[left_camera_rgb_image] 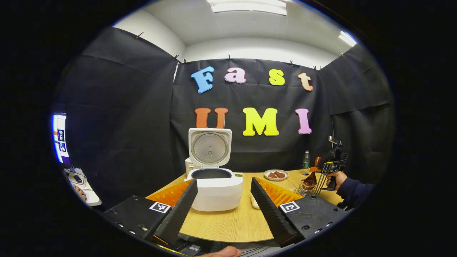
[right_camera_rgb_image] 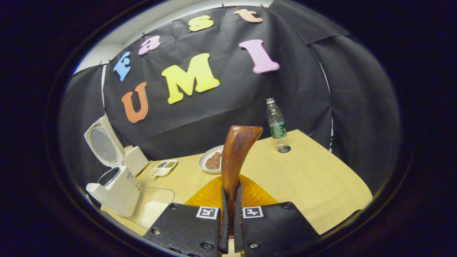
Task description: Close the left gripper, press the button to open the rice cooker; take a wooden spoon from the chopstick holder with the right hand, scoop a spoonful of rice and pour it into the rice cooker, then put the wooden spoon back into the chopstick holder.
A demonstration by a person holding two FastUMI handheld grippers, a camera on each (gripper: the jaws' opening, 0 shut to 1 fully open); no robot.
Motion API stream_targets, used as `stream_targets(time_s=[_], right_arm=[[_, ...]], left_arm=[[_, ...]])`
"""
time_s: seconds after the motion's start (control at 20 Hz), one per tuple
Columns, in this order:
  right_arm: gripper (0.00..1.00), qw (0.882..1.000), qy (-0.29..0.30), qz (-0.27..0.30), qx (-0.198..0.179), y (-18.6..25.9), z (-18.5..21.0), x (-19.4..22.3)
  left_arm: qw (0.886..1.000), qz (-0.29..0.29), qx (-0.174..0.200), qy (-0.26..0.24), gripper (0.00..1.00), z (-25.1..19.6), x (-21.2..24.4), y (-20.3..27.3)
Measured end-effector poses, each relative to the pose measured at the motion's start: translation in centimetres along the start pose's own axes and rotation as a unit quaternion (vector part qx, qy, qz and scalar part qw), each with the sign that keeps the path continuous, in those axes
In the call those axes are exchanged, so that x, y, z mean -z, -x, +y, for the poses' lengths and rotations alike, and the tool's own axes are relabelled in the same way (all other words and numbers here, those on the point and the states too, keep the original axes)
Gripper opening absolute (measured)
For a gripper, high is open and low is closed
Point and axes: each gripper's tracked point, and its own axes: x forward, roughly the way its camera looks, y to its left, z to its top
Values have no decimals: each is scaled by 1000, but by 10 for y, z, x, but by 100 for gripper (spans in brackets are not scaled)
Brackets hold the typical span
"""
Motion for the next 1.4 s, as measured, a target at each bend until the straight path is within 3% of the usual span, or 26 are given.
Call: stream_targets(time_s=[0.4, 0.8, 1.1, 1.4], right_arm=[[11, 997, 49, -55, 26, 36, 17, -38], [12, 990, 90, -110, 1, 59, 98, -63], [11, 985, 114, -121, -36, 46, 164, -41], [8, 985, 140, -93, -26, 11, 196, 12]], left_arm=[[1000, 10, -2, 3, 95, -3, 9, -2], [1000, 6, -25, -3, 95, 14, 16, 5], [999, 7, -31, 4, 95, 23, 22, 5], [999, 16, -27, 4, 95, 24, 33, 5]])
